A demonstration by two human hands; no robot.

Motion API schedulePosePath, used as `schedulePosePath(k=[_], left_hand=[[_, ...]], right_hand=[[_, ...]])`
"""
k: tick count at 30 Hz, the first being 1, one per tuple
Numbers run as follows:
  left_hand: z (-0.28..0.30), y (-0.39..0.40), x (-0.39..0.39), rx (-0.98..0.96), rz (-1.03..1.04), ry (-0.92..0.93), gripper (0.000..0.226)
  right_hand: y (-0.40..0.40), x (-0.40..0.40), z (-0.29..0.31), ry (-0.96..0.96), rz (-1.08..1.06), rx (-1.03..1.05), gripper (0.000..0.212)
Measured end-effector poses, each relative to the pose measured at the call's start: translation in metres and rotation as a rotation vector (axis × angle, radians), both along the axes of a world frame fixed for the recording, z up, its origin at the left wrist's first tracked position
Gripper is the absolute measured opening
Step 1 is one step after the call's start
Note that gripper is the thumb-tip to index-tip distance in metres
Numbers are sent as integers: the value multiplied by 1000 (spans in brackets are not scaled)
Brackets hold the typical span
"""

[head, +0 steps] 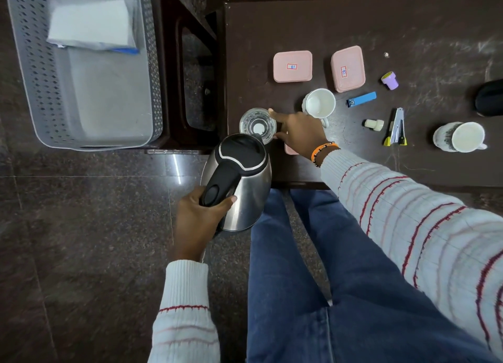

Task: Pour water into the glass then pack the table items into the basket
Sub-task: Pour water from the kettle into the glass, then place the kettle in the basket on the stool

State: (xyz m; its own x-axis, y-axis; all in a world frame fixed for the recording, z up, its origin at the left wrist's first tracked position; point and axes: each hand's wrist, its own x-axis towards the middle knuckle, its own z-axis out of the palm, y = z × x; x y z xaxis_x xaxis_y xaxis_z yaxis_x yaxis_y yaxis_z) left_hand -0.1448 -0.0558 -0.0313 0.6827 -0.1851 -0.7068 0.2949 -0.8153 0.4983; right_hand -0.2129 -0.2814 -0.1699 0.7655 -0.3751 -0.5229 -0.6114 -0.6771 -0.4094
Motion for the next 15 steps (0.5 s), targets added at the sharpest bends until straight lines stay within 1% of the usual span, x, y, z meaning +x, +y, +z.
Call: schedulePosePath(k=[4,7,12,15], left_hand=[[0,11,-9,-51,-6,-21,20],[3,19,-12,-84,44,-28,13],[20,33,-14,-195,167,-44,28],[34,41,-13,-261,241,-77,41]], right_hand=[[1,0,2,4,9,-20,57],[3,-1,4,19,23,-38,58],[7,-1,13,29,58,-105,58],[12,0,21,-5,38,-123,53]])
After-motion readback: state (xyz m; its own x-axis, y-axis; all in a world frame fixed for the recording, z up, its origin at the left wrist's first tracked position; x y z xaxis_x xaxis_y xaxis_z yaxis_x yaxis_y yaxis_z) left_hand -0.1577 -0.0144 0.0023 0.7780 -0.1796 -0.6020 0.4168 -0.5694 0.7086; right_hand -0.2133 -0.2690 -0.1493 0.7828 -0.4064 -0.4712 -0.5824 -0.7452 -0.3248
